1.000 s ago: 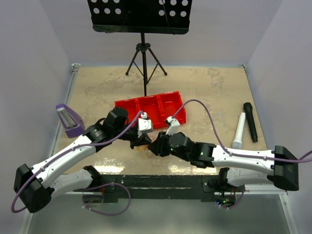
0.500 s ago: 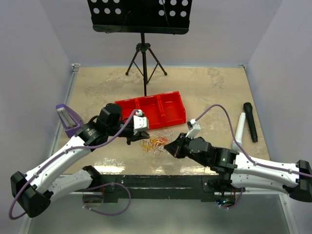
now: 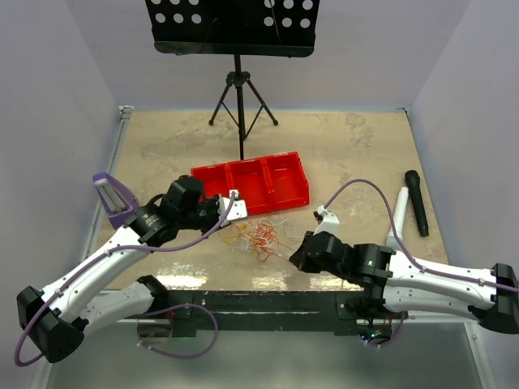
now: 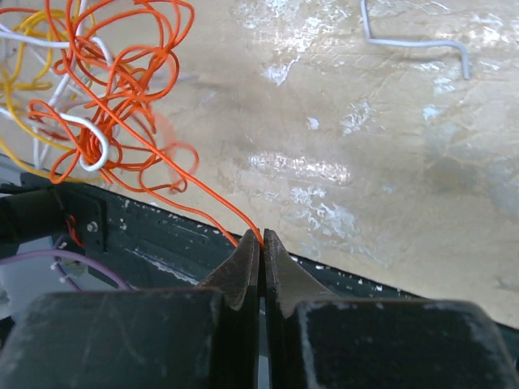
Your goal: Untangle the cables
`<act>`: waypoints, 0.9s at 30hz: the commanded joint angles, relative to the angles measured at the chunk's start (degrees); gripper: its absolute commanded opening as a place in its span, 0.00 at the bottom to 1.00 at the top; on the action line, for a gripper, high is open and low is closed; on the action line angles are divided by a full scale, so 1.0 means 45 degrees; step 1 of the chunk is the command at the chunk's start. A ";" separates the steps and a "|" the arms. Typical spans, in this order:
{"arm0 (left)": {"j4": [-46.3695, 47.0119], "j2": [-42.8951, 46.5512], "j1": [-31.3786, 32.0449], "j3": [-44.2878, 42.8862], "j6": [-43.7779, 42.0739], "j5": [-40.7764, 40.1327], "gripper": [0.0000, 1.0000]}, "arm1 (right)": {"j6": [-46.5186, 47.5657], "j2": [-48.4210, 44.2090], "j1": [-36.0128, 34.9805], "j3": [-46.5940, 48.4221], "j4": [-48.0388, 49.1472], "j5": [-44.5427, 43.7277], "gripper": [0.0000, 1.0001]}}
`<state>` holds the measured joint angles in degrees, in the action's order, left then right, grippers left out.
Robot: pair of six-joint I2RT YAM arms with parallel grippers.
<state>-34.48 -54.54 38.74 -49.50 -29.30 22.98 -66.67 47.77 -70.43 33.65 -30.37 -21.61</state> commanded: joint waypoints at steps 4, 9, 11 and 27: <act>-0.0132 0.0402 -0.0601 0.0723 -0.1438 -0.3015 0.00 | -0.2893 -0.2116 0.0027 0.1836 -0.3775 -0.1563 0.00; -0.0072 0.0344 -0.0738 0.1252 -0.1458 -0.3954 0.00 | -0.4595 -0.3094 0.0027 0.3496 -0.5806 -0.3125 0.00; -0.0150 0.0383 -0.0758 0.1311 -0.1516 -0.4053 0.00 | -0.5006 -0.3329 0.0027 0.4063 -0.6432 -0.3653 0.00; -0.1791 -0.0614 -0.0757 -0.1403 -0.0696 0.0673 0.00 | 0.0048 0.0945 0.0027 0.4067 -0.0816 -0.2311 0.55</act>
<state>-41.17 -56.53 35.64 -51.57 -34.48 20.10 -75.59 50.17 -70.28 51.99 -45.60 -34.20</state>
